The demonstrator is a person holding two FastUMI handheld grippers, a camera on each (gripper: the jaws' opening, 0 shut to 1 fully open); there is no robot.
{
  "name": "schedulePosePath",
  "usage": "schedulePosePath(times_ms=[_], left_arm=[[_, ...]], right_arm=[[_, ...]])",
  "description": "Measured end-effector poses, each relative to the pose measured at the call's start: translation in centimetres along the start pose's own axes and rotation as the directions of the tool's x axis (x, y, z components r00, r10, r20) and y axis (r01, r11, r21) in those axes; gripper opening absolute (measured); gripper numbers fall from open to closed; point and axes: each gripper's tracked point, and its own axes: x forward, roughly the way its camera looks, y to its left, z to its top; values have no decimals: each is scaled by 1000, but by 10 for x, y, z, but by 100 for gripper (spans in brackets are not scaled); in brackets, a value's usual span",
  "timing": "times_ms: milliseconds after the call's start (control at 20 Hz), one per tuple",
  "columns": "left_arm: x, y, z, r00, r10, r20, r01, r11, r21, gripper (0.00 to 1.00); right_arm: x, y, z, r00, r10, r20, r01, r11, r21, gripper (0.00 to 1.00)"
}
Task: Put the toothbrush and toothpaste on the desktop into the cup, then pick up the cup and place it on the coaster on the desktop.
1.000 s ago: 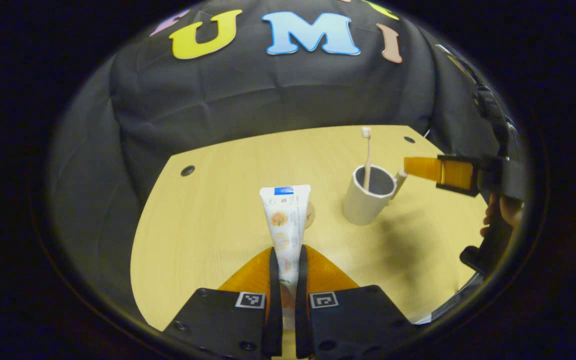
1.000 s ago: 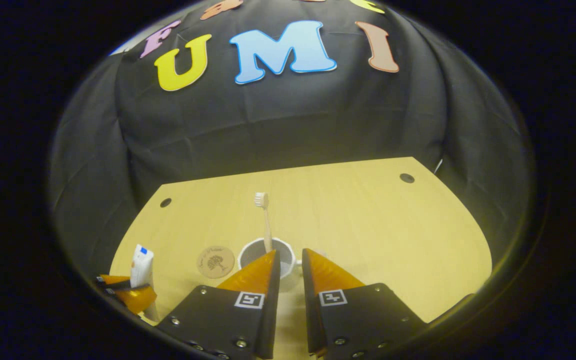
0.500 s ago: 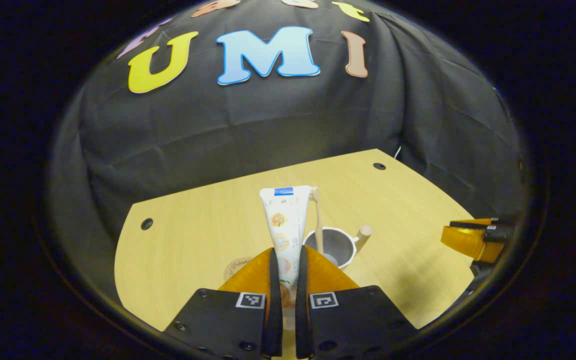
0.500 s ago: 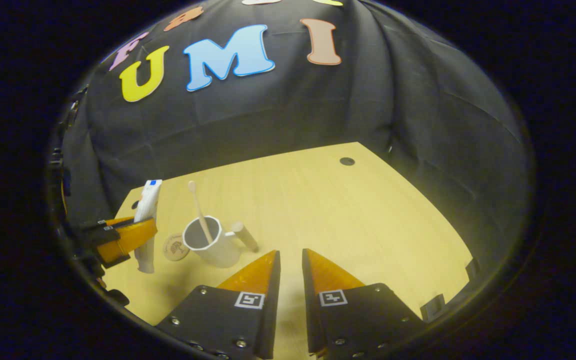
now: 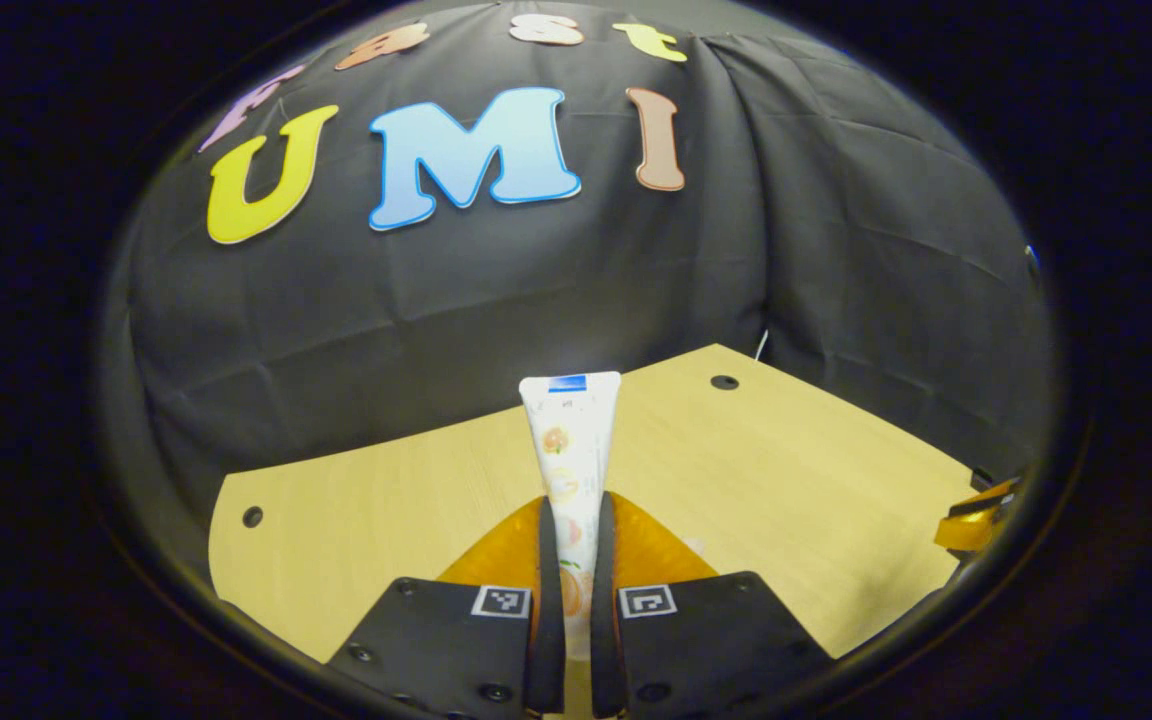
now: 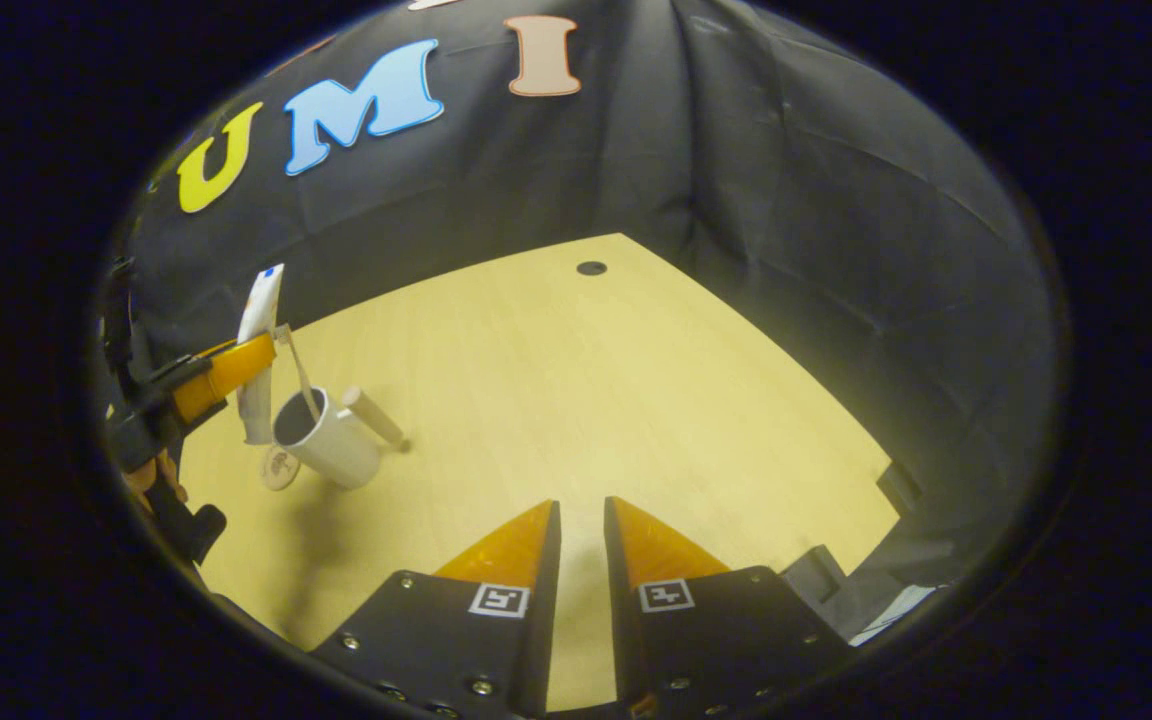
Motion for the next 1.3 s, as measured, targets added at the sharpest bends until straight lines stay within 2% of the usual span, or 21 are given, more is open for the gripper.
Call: schedulePosePath(times_ms=[250, 400, 450, 650, 750, 800, 950, 1000, 1100, 1150, 1250, 1300], left_arm=[[13, -5, -7, 999, 26, 32, -27, 999, 31, 18], [16, -8, -12, 998, 47, 52, -50, 997, 55, 27], [15, -7, -11, 996, 61, 63, -65, 996, 66, 28], [4, -1, -5, 988, 121, 100, -128, 990, 60, 46], [0, -1, -3, 987, 128, 102, -134, 990, 52, 42], [-1, -2, -4, 987, 127, 97, -132, 990, 48, 46], [-15, -2, -13, 988, 130, 82, -133, 991, 32, 46], [-18, -1, -13, 988, 135, 78, -137, 990, 29, 43], [-24, 4, -14, 987, 144, 74, -147, 989, 29, 43], [-31, 7, -13, 986, 150, 78, -153, 988, 30, 46], [-43, 12, -8, 983, 163, 90, -166, 986, 29, 46], [-50, 14, -4, 982, 163, 99, -166, 986, 24, 43]], right_arm=[[-5, -21, -6, 999, -32, -27, 32, 999, -5, 25], [-7, -22, -6, 999, -30, -34, 29, 999, -22, 25], [-8, -22, -6, 999, -26, -36, 25, 999, -28, 25], [-8, -17, -8, 999, -4, -41, 2, 999, -45, 25], [-6, -13, -6, 999, 7, -42, -9, 999, -50, 25], [-6, -11, -6, 999, 13, -42, -15, 999, -50, 25], [-5, -3, -2, 999, 35, -36, -37, 998, -50, 25], [-6, 1, 0, 999, 43, -33, -45, 998, -52, 25], [-5, 8, 3, 998, 62, -27, -63, 996, -60, 25], [-4, 11, 4, 997, 74, -25, -75, 995, -67, 25], [-2, 23, 6, 994, 107, -27, -109, 990, -89, 25], [-1, 30, 8, 992, 124, -26, -126, 986, -106, 25]])
